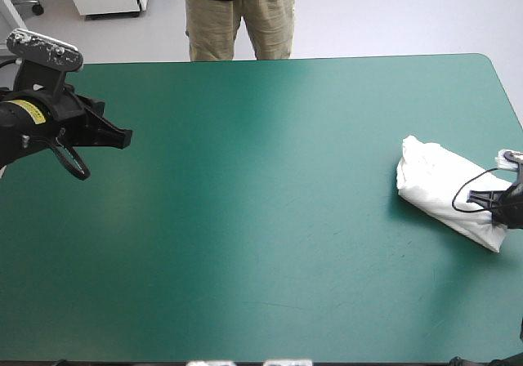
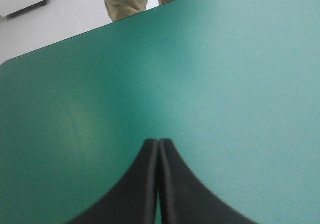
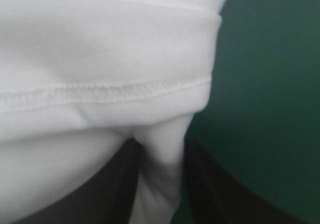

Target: Fold the cloth

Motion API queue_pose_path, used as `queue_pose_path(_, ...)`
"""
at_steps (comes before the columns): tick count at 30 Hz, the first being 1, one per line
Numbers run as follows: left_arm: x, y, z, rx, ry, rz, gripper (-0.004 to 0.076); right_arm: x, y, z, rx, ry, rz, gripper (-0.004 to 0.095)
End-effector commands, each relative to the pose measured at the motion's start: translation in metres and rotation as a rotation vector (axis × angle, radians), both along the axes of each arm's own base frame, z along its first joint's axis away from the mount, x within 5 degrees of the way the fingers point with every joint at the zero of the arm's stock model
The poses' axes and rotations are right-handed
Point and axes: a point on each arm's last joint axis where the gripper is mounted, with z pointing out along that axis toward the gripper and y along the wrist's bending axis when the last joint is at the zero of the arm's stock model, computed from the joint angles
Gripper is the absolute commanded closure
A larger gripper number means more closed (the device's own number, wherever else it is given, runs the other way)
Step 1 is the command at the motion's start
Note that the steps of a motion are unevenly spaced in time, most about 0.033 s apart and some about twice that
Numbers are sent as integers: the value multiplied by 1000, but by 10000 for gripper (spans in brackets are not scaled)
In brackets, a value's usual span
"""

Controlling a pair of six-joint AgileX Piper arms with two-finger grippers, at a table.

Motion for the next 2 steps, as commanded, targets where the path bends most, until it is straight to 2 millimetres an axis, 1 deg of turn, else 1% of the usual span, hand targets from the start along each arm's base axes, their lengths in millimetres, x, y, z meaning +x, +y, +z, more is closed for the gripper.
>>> queue_pose_path(1, -11, 5, 8, 4, -12, 11, 733, -5, 0, 34, -55, -137, -14, 315)
queue_pose_path(2, -15, 6, 10, -3, -22, 16, 733, -8, 2, 42, -53, -171, -21, 244)
